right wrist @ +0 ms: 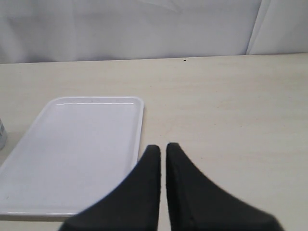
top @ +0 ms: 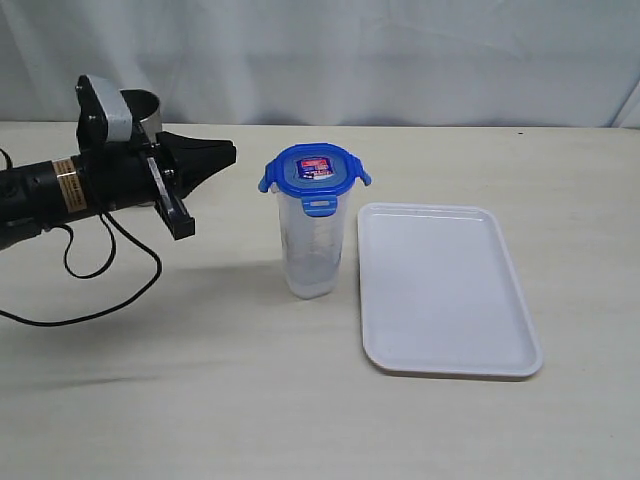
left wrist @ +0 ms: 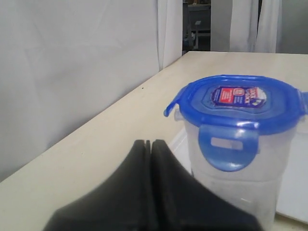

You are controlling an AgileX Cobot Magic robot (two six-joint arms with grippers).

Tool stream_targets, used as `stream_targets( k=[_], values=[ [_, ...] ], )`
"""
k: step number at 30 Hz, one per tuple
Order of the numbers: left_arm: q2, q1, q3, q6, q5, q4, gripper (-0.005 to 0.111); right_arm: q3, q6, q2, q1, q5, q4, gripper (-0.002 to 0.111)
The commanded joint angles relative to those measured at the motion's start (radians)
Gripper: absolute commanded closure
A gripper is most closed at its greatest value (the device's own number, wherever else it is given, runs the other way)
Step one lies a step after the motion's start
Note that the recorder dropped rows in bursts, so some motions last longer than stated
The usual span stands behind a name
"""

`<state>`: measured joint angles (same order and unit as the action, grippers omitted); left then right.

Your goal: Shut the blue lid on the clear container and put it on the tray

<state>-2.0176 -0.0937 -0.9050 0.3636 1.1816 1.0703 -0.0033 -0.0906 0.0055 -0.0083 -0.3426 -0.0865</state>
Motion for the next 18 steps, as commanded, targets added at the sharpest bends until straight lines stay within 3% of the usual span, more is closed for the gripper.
stream_targets(
  k=[1, 6, 10, 13, 18],
  values=[
    [-0.048, -0.015, -0.047, 0.007, 0.023, 0.003, 0.107, 0.003, 0.0, -0.005, 0.002, 0.114, -0.005, 0.104],
    [-0.068, -0.036, -0.061, 0.007, 0.024, 0.003, 0.107, 0.003, 0.0, -0.005, 0.002, 0.498, 0.012, 0.104],
    [-0.068, -0.036, -0.061, 0.007, 0.022, 0.011, 0.107, 0.003, -0.108, -0.005, 0.002, 0.712, 0.173, 0.104],
    [-0.068, -0.036, -0.061, 0.007, 0.01, 0.011, 0.107, 0.003, -0.184, -0.005, 0.002, 0.74, 0.261, 0.104],
    [-0.068, -0.036, -0.061, 0.007, 0.0, 0.013, 0.107, -0.055, -0.191, -0.005, 0.002, 0.743, 0.199, 0.104]
  ],
)
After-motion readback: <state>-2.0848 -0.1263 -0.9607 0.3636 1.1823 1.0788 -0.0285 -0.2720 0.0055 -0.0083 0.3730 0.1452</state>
